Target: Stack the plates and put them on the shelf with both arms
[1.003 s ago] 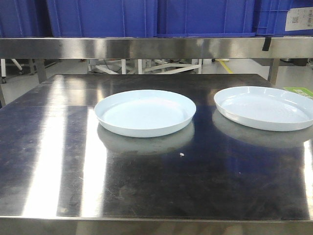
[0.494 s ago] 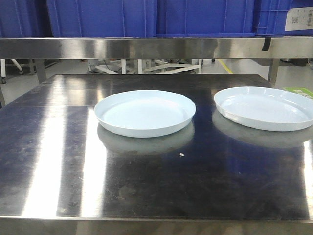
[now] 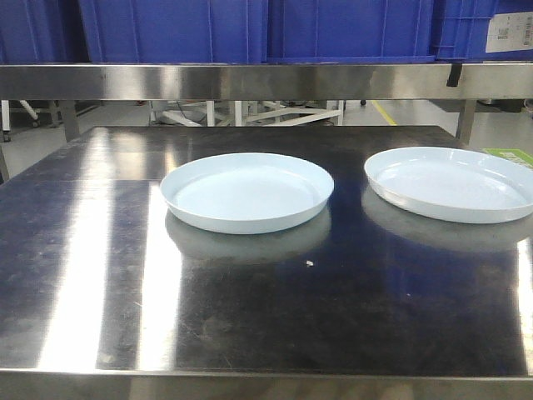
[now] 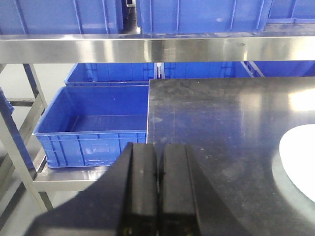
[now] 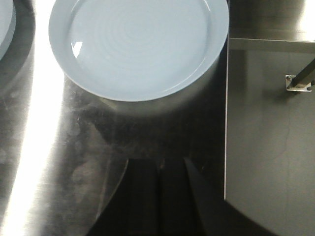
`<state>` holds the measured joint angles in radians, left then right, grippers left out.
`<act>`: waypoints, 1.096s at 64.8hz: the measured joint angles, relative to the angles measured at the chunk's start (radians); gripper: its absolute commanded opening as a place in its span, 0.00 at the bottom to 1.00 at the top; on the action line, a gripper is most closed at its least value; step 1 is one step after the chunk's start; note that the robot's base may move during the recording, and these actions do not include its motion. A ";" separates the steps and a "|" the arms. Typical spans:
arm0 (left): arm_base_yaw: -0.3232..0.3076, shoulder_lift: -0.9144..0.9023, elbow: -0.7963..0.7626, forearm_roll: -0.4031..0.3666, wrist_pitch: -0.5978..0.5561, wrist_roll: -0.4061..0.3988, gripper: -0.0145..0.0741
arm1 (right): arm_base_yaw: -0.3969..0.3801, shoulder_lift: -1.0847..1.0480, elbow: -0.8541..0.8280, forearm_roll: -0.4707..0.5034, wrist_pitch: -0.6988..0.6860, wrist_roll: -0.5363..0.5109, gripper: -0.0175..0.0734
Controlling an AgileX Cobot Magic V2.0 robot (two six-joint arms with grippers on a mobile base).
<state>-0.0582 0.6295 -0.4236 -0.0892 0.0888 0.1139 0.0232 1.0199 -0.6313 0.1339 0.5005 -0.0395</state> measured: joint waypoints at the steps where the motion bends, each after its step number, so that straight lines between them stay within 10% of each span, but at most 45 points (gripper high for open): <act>1: 0.000 0.000 0.000 0.000 0.000 0.000 0.26 | 0.000 0.011 -0.012 0.000 0.008 0.000 0.25; 24: 0.000 0.000 0.000 0.000 0.000 0.000 0.26 | 0.000 0.333 -0.367 0.021 0.275 0.000 0.27; 36: 0.000 0.000 0.002 0.000 0.002 0.000 0.26 | -0.006 0.528 -0.593 0.023 0.434 0.000 0.48; 71: 0.000 0.000 0.002 0.000 0.002 0.000 0.26 | -0.145 0.882 -0.940 0.076 0.494 0.000 0.64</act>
<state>-0.0582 0.6295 -0.4213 -0.0892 0.0906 0.1139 -0.1221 1.9023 -1.5712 0.2103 0.9943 -0.0395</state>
